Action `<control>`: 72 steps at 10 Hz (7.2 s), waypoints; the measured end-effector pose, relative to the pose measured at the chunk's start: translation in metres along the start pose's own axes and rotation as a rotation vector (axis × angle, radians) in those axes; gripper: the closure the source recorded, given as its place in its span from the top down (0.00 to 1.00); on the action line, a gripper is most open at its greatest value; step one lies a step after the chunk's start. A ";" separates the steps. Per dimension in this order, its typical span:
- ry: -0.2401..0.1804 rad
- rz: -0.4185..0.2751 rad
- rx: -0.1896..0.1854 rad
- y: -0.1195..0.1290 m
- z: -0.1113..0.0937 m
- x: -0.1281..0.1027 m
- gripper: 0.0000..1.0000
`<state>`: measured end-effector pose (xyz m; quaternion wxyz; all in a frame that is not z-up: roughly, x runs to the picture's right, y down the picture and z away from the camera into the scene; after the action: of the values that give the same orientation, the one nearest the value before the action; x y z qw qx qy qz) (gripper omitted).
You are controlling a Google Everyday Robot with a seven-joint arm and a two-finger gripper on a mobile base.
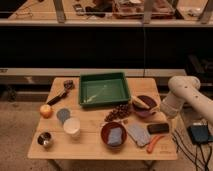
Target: Place eraser in plastic cup
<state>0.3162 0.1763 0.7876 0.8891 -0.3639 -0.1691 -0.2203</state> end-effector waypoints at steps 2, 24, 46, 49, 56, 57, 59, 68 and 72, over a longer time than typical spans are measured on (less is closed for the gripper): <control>0.016 0.016 0.010 -0.002 0.006 0.003 0.80; -0.020 0.095 0.007 0.010 0.019 0.019 0.80; 0.025 0.118 -0.049 0.025 -0.001 -0.005 0.80; 0.003 0.126 -0.065 0.028 0.007 -0.003 0.80; -0.020 0.170 -0.082 0.025 0.031 0.015 0.80; -0.029 0.166 -0.065 0.021 0.034 0.020 0.80; -0.046 0.166 -0.042 0.020 0.037 0.027 0.80; -0.064 0.196 -0.005 0.010 0.065 0.039 0.80; -0.064 0.221 0.005 0.015 0.074 0.042 0.80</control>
<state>0.3493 0.2282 0.8486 0.9029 -0.3851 -0.1567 -0.1089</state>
